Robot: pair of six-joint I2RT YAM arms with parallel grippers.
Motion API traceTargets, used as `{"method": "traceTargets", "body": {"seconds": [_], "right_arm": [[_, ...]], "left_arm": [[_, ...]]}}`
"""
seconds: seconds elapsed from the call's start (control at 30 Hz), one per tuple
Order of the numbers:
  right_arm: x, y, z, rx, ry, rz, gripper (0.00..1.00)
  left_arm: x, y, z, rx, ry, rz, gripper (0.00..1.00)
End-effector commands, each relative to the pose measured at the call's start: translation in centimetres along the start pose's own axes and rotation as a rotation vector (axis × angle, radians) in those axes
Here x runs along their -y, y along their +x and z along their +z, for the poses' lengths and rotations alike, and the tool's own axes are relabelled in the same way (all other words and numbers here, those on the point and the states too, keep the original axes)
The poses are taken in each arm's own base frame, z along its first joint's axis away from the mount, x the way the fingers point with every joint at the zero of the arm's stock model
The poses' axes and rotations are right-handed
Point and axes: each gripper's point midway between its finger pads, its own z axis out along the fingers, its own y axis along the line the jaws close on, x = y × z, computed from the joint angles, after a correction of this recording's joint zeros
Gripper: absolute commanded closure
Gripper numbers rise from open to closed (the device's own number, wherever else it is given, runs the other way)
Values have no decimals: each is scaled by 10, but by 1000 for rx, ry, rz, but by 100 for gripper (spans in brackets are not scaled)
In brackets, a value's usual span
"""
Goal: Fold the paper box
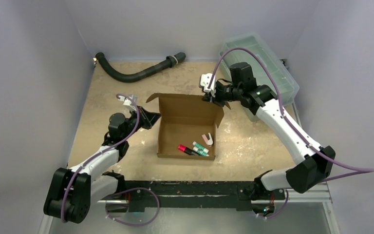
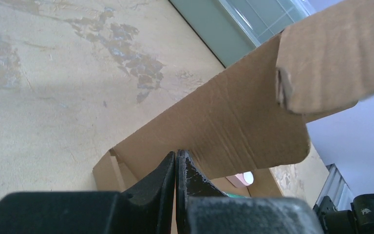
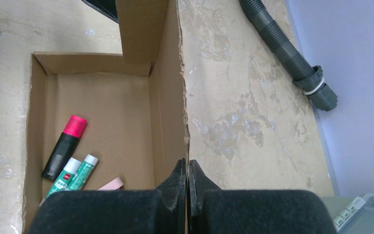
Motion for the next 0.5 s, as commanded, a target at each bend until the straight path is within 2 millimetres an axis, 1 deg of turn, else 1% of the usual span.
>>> {"method": "traceTargets", "body": {"seconds": [0.0,0.13,0.23,0.33,0.47], "right_arm": [[-15,5,3,6,-67,1,100],[-32,9,-2,12,-130,-59,100],[-40,11,-4,20,-150,-83,100],[-43,13,-4,21,-154,-91,100],[-44,16,-3,11,-165,-86,100]], "left_arm": [[-3,2,-5,15,-15,-21,98],[-8,4,-10,26,-55,-50,97],[-15,8,-15,16,-109,-81,97],[-16,10,-22,16,-142,-118,97],[-15,3,-34,14,-206,-144,96]]}}
